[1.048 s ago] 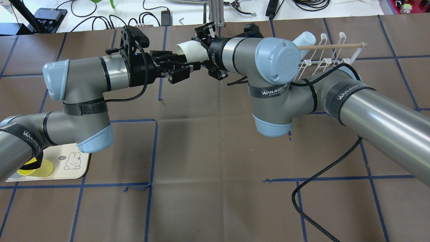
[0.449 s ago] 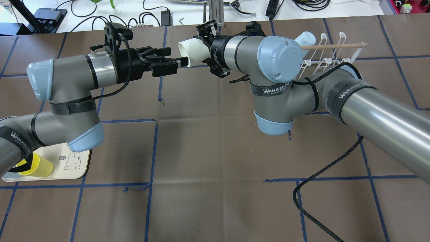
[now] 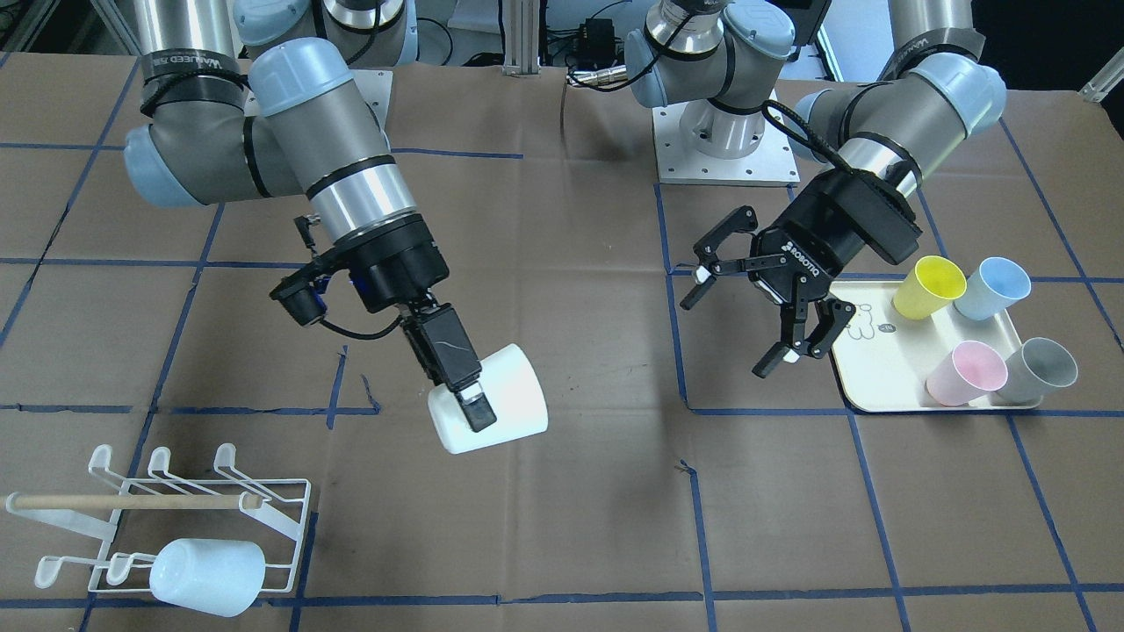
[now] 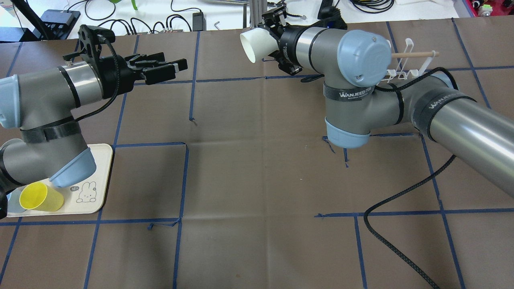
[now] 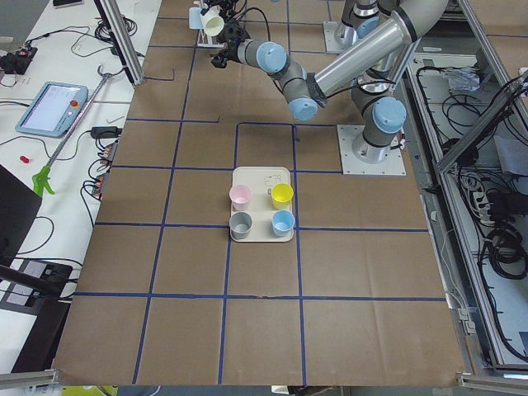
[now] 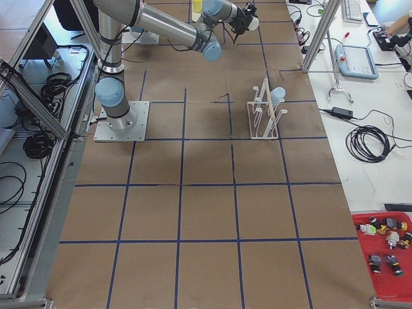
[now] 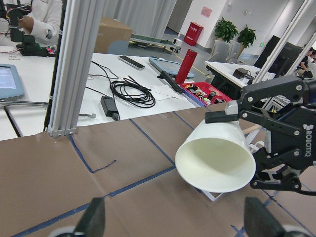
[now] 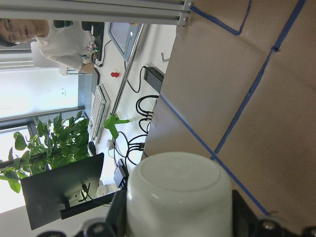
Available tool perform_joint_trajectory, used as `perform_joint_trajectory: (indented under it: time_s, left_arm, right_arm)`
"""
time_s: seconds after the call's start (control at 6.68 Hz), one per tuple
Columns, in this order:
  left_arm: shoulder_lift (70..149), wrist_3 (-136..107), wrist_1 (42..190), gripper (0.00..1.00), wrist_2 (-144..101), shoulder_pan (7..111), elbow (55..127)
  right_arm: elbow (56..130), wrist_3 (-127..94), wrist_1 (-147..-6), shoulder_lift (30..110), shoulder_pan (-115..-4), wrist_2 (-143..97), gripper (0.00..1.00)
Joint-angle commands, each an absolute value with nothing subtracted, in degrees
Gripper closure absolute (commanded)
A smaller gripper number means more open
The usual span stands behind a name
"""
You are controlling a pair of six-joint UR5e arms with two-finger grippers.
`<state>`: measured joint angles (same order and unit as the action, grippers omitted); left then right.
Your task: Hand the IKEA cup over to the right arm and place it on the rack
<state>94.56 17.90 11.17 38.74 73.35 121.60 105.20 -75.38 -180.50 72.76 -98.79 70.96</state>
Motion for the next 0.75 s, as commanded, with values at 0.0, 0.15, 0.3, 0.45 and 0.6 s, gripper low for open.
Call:
perform_joint_trajectory:
  time_s: [0.0, 0.15, 0.3, 0.45, 0.6]
  left_arm:
    - [95.2, 10.9, 17.4, 0.00, 54.0, 74.1, 117.1]
    - [95.4, 9.1, 26.1, 0.00, 60.4, 76.1, 112.4]
    - [95.8, 8.9, 39.4, 0.00, 70.4, 79.5, 105.5]
    - [97.5, 7.1, 52.1, 0.00, 77.7, 82.6, 97.6]
    - [99.9, 2.1, 66.2, 0.00, 85.1, 85.6, 90.0]
  right_arm:
    - [102.9, -59.0, -182.8, 72.9, -93.0, 71.2, 0.71]
    - [102.7, -49.8, -182.8, 73.0, -90.7, 71.4, 0.73]
    - [102.8, -42.4, -182.9, 73.1, -88.4, 72.8, 0.73]
    - [102.9, -32.7, -183.0, 72.9, -85.5, 75.7, 0.73]
    - [103.1, -23.9, -182.9, 72.8, -82.8, 76.0, 0.73]
